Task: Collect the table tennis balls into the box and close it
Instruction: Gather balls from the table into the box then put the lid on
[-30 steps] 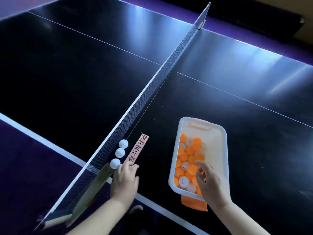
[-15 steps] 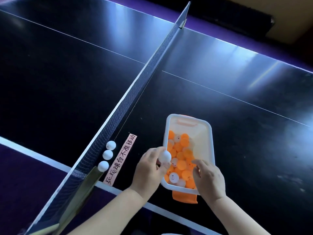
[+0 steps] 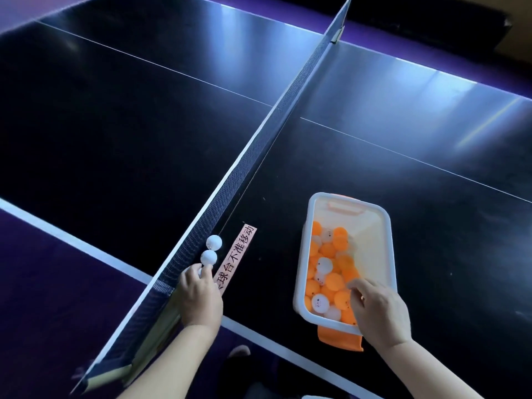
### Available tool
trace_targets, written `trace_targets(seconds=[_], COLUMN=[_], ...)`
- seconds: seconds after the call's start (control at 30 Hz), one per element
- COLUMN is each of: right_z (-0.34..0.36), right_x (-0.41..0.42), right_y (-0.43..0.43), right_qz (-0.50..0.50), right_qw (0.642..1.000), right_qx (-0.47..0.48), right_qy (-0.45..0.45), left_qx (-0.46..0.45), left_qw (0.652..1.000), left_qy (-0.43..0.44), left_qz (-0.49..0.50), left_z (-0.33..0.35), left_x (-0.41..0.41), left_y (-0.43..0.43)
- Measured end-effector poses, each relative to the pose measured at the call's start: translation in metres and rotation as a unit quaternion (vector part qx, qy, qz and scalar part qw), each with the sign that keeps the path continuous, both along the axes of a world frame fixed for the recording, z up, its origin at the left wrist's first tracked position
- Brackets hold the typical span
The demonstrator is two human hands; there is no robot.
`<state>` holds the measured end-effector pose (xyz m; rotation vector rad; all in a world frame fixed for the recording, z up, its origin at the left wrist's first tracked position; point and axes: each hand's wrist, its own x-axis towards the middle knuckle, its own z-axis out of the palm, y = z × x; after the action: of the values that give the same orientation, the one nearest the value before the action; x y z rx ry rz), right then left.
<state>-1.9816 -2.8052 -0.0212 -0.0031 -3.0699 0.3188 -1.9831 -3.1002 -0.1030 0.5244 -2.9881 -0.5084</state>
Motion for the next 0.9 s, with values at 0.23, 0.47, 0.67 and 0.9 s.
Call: trace_targets(seconds=[0.23,0.47,0.67,0.9], right_z=[0.001,0.001,0.0,-0.003], right_x=[0.001,0.001,0.001,-0.002], right_y=[-0.002,0.001,0.002,0.003], right_qz=[-0.005,-0.011,-0.015,-0.008], right_qw=[1.0,1.0,1.0,1.0], right_qx=[0.0,-0.009,-0.011,-0.009], right_qy=[-0.008,-0.008,-0.01,-0.004], left_qx=[-0.047,0.218,0.293,0.146], left_qw=[0.998,0.948,0.883,0.986], left_qy=[0.023,0.165,0.206,0.083], left_qz=[-0.029,-0.164,-0.303,-0.013], left_z=[-0.012,0.037,0.082,0.024], left_x=[0.002,-0.007,-0.028,-0.034], left_y=[-0.007,0.06,0.103,0.032])
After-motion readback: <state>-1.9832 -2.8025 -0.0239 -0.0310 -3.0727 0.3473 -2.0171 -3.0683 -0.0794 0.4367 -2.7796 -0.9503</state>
